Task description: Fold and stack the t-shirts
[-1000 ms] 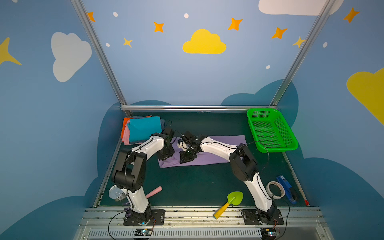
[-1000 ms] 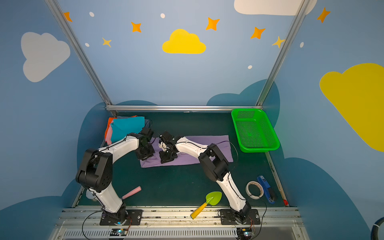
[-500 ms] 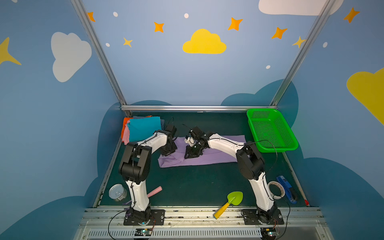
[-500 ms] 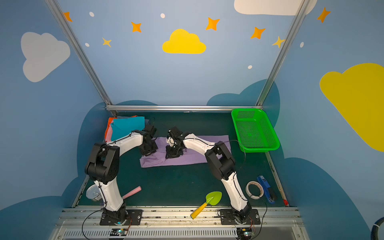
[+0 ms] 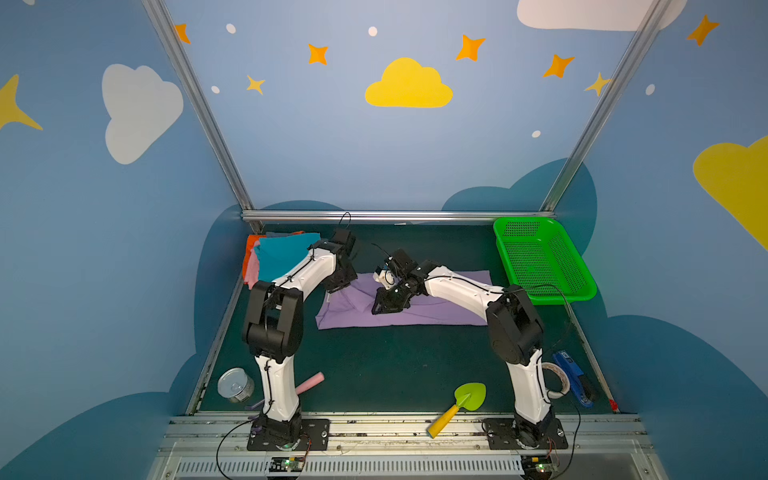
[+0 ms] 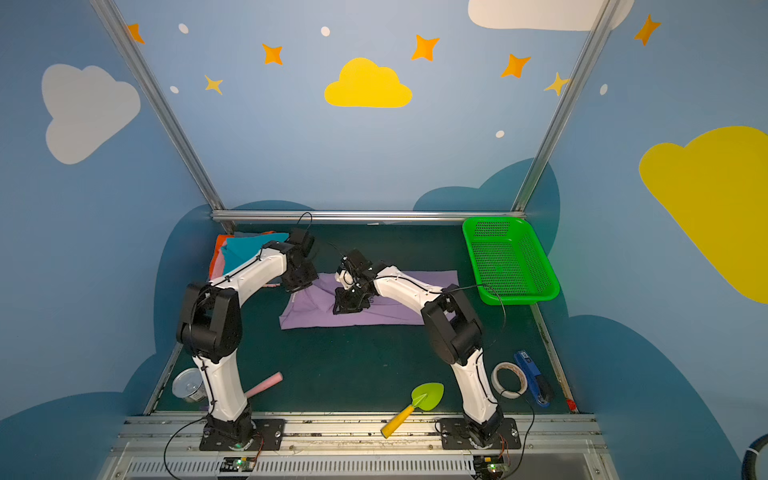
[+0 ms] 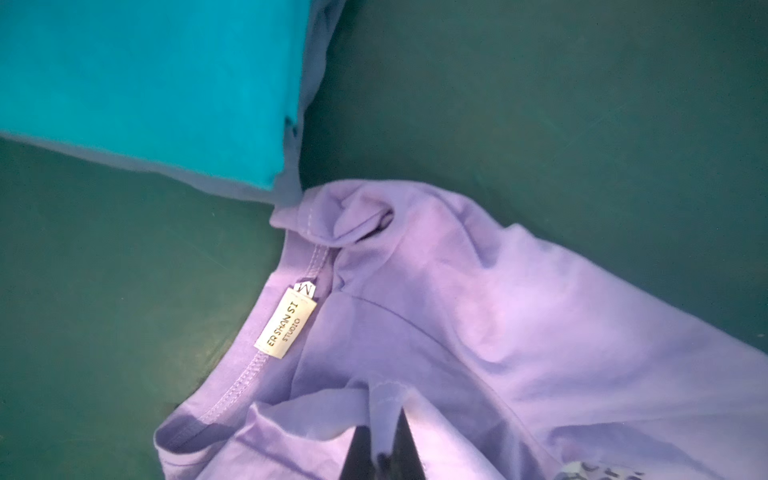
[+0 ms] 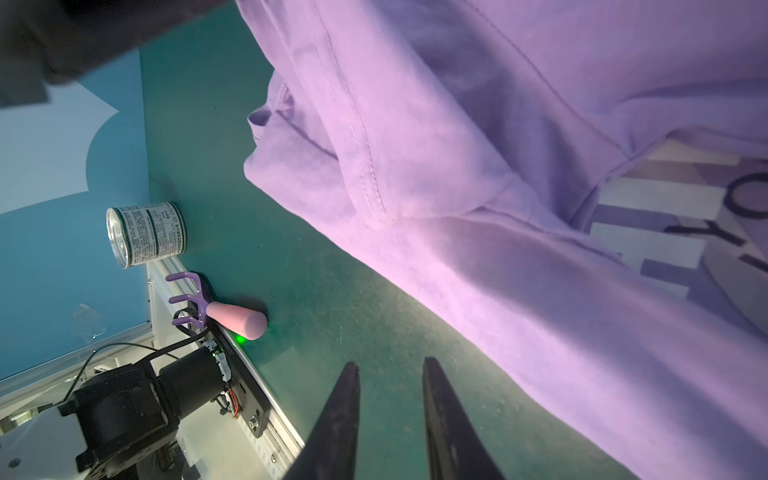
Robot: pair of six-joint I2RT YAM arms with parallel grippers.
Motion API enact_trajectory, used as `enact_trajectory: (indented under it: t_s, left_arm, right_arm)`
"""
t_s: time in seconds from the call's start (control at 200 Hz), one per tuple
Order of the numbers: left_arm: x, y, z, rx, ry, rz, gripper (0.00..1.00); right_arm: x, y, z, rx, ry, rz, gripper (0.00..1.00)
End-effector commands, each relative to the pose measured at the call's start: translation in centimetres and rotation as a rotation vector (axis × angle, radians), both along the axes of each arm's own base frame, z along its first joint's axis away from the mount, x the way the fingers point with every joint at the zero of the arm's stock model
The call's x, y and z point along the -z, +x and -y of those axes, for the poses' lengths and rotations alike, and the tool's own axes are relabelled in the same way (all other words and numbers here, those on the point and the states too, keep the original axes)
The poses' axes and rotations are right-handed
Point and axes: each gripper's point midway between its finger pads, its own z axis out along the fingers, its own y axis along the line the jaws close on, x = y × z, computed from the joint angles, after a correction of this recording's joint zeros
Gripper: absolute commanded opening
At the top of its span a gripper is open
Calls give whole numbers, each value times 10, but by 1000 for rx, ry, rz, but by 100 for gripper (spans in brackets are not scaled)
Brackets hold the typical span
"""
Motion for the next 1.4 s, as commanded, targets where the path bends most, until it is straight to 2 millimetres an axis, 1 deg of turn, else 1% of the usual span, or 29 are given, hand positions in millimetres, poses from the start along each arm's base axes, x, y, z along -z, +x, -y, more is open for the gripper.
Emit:
enact_trajectory:
  t_s: [0.0,0.04,0.105,0.16,0.25,0.345,0.416,0.476,0.561,0.631,0.711,0.766,0.831,0.876,0.966,1.051,1.097,1.157,1.207,1.272,1.342,1.397]
  left_arm:
    - [9,3,-7,5,41,-52,28]
    - [12,8,-8,5,49,-65,37]
    - [12,13,-11,-3,67,-82,45]
    - [8,16,-14,-11,79,-80,46]
    - [-9,19,-17,-17,88,-42,49]
    - [-25,14,-24,-33,108,-16,49]
    - [-31,1,-30,-53,123,-16,46]
    - [-31,-13,-35,-76,125,-16,43]
    - [-23,-37,-39,-93,112,-30,39]
    - [-13,-56,-40,-104,87,-49,38]
    - [4,-78,-40,-112,69,-86,38]
    - [16,-91,-42,-118,67,-115,38]
    - [31,-104,-44,-125,72,-153,37]
    - [41,-113,-46,-125,78,-183,36]
    - [51,-126,-48,-124,83,-219,35]
    - [52,-130,-51,-122,92,-223,35]
    - [51,-131,-52,-119,102,-222,35]
    - [48,-130,-54,-118,114,-221,35]
    - [44,-129,-55,-119,122,-219,35]
    - [37,-125,-55,-121,128,-203,35]
    - [24,-118,-52,-114,138,-168,36]
    - [12,-110,-44,-94,139,-133,37]
  right_arm:
    - [1,-4,-1,-3,1,-12,28]
    - [1,-3,0,0,-3,-8,29]
    - [2,-2,0,3,-8,-5,30]
    - [3,0,0,5,-19,0,31]
    - [9,4,0,10,-50,10,31]
    - [20,4,-5,-4,-82,11,29]
    - [26,4,-12,-21,-92,7,27]
    - [33,4,-19,-32,-93,-5,25]
    - [39,7,-28,-37,-84,-19,24]
    - [43,12,-36,-38,-71,-31,23]
    - [47,19,-41,-35,-72,-32,23]
    - [49,28,-42,-22,-74,-33,23]
    - [50,45,-40,13,-69,-30,23]
    - [51,61,-34,52,-67,-33,24]
    - [50,94,-19,143,-50,-49,24]
    - [43,125,0,220,-15,-63,24]
    - [39,138,10,252,-1,-69,24]
    - [29,151,24,285,12,-59,24]
    - [20,158,35,302,11,-43,24]
    - [7,162,51,309,-15,-3,24]
    - [-3,157,70,303,-77,49,24]
    - [-10,151,87,298,-142,102,23]
